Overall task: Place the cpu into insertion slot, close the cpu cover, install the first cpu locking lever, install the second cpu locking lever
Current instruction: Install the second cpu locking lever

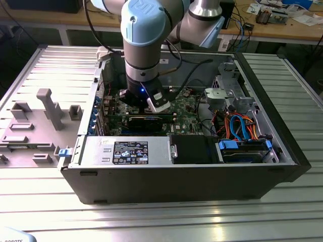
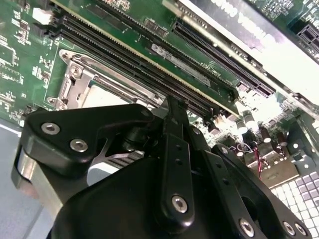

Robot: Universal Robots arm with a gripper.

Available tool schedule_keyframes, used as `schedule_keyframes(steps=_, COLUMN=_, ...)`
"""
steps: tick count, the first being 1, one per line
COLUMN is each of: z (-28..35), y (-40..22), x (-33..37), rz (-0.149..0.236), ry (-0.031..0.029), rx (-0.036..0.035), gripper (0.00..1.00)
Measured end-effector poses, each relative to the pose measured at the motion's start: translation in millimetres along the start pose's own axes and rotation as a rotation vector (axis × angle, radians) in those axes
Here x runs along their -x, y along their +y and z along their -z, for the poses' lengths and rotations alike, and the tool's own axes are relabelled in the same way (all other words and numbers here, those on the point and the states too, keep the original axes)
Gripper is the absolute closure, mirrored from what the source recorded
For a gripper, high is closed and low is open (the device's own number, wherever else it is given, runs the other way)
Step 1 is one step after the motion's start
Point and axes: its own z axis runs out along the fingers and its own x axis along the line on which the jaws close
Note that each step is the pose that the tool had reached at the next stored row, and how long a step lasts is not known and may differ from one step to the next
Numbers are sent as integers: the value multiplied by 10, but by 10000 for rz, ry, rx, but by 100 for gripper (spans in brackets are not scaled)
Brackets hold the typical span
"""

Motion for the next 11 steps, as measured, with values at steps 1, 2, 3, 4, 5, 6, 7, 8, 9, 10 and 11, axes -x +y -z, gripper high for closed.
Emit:
schedule_keyframes(steps=1, z=-6, y=-2, x=0, rz=0, ry=1, rx=8, gripper=89)
schedule_keyframes(steps=2, z=-12, y=-3, x=0, rz=1, ry=1, rx=22, gripper=89)
schedule_keyframes(steps=3, z=-16, y=-4, x=0, rz=0, ry=-1, rx=34, gripper=89)
schedule_keyframes(steps=4, z=-19, y=-4, x=0, rz=1, ry=-1, rx=41, gripper=89)
schedule_keyframes(steps=5, z=-21, y=-5, x=0, rz=0, ry=0, rx=51, gripper=89)
schedule_keyframes(steps=6, z=-24, y=-5, x=0, rz=0, ry=2, rx=63, gripper=89)
schedule_keyframes(steps=7, z=-30, y=-6, x=0, rz=-1, ry=3, rx=97, gripper=89)
schedule_keyframes(steps=8, z=-33, y=-7, x=-3, rz=-18, ry=-2, rx=120, gripper=89)
schedule_keyframes(steps=9, z=-34, y=-7, x=-3, rz=-58, ry=-10, rx=127, gripper=89)
schedule_keyframes(steps=10, z=-37, y=-7, x=-3, rz=-121, ry=-25, rx=132, gripper=89)
schedule_keyframes(steps=11, z=-38, y=-8, x=-4, rz=-162, ry=-34, rx=132, gripper=89)
